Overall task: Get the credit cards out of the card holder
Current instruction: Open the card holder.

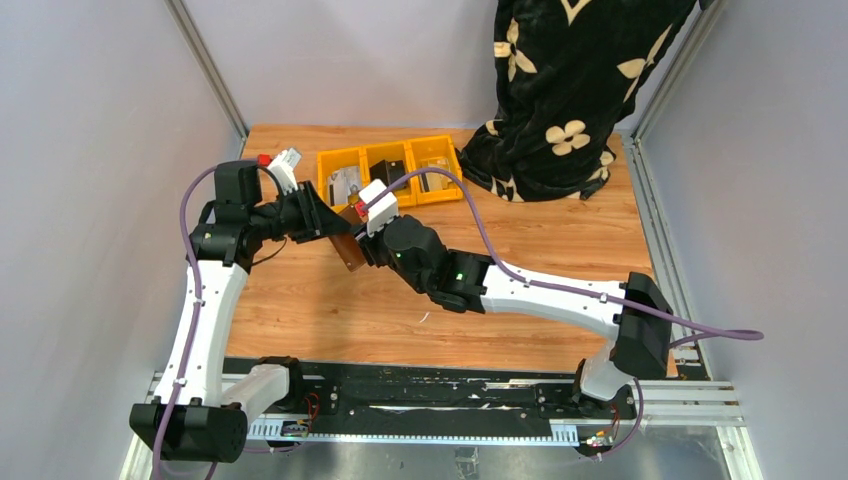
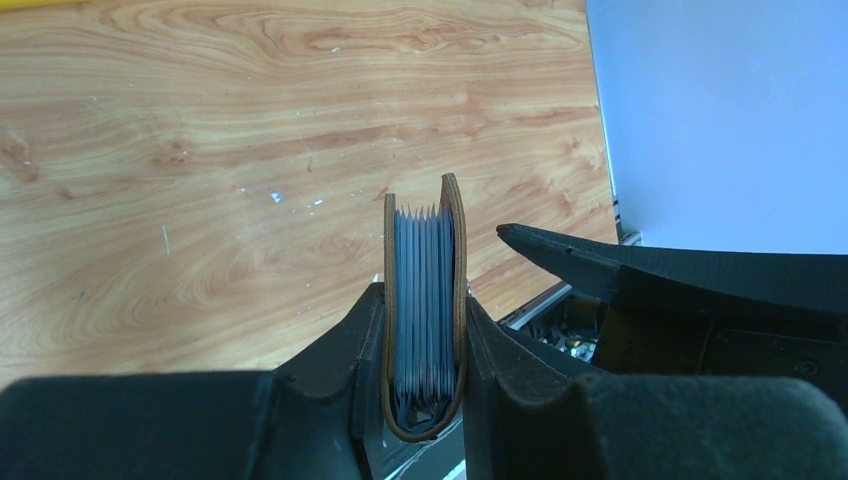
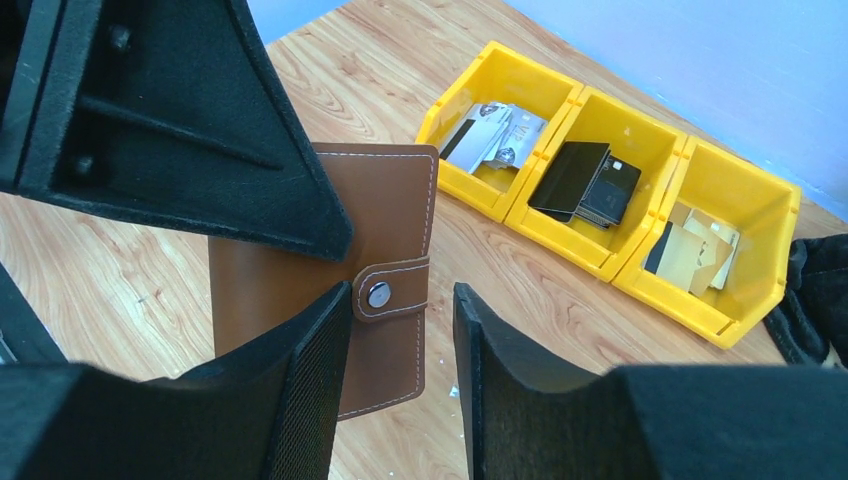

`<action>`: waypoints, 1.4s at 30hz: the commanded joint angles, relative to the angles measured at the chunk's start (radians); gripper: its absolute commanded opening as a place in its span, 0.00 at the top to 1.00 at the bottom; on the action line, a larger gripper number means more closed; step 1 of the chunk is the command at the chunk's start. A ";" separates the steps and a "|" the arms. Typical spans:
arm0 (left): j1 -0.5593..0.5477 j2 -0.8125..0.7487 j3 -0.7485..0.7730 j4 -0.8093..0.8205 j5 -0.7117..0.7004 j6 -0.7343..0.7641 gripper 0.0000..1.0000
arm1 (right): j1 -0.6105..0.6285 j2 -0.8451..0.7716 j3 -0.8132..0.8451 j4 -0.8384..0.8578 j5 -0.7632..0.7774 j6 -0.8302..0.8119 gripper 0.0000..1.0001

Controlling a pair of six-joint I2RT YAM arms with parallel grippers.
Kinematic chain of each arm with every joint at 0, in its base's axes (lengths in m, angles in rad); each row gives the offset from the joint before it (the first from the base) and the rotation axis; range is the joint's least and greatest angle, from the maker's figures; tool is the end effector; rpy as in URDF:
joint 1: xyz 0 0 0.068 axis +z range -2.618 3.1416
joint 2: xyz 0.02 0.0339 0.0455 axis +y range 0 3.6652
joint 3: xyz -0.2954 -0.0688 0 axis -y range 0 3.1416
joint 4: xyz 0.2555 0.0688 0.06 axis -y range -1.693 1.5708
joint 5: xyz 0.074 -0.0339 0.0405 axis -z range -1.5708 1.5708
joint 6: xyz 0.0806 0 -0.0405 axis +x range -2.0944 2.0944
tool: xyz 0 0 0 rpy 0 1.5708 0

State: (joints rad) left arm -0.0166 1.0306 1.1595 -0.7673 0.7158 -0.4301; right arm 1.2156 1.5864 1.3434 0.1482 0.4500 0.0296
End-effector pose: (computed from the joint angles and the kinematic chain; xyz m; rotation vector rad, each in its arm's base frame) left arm 0.2211 -0.0566 0.3788 -0.0459 2.2142 -1.0364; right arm 0.1834 0.3937 0.3917 -0.6381 1.5623 0.5690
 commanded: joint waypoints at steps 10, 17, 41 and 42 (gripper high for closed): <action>-0.004 -0.012 0.067 -0.021 0.048 -0.009 1.00 | 0.000 0.053 0.027 -0.015 0.159 -0.081 0.88; -0.004 -0.015 0.062 -0.025 0.072 -0.006 1.00 | -0.032 0.026 0.038 -0.016 0.144 -0.070 1.00; -0.005 -0.018 0.097 -0.069 0.201 0.120 1.00 | -0.347 -0.234 -0.157 -0.087 -0.601 0.330 0.35; -0.005 -0.018 0.100 -0.069 0.201 0.121 1.00 | -0.353 -0.268 -0.194 -0.073 -0.617 0.333 0.30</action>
State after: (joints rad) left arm -0.0166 1.0294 1.2079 -0.8257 0.8627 -0.3458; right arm 0.9237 1.4281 1.2495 0.0864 0.0788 0.2607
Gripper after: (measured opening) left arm 0.282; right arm 0.601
